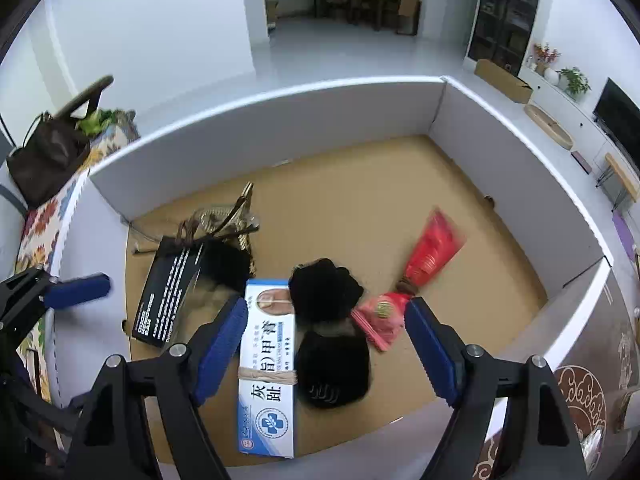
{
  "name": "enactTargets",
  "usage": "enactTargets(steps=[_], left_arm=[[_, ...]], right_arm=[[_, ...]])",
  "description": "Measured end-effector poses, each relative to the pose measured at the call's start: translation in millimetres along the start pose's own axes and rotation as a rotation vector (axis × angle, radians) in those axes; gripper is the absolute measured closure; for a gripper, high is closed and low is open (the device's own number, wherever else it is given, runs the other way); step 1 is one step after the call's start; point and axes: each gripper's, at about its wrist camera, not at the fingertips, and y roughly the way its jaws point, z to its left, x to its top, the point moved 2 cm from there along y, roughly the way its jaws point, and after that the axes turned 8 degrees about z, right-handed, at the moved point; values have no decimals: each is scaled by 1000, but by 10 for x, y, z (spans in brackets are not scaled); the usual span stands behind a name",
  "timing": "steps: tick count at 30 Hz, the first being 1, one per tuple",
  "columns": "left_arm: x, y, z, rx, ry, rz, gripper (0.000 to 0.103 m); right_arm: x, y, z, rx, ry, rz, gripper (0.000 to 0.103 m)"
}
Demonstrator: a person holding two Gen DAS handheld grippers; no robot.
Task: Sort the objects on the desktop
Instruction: 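Carry the gold tube and black glove over the bin and open both tools, then swing both tools back from the bin to the table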
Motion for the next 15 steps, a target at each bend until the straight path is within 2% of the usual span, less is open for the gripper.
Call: enactTargets(steps=[5, 7, 11, 15], left_arm=[[-13, -130, -60, 43, -11, -31, 18], [-48, -215, -146, 48, -1, -56, 18], [-134, -404, -403, 30, 24, -106, 18], [-224, -574, -736, 6, 62, -143, 13]], right_arm=[[-96, -286, -123, -9, 35, -68, 22], [-209, -444, -199, -3, 62, -109, 15], [-662, -785, -403, -3, 134, -175, 9], [-1205, -1005, -642, -10, 193, -179, 6]])
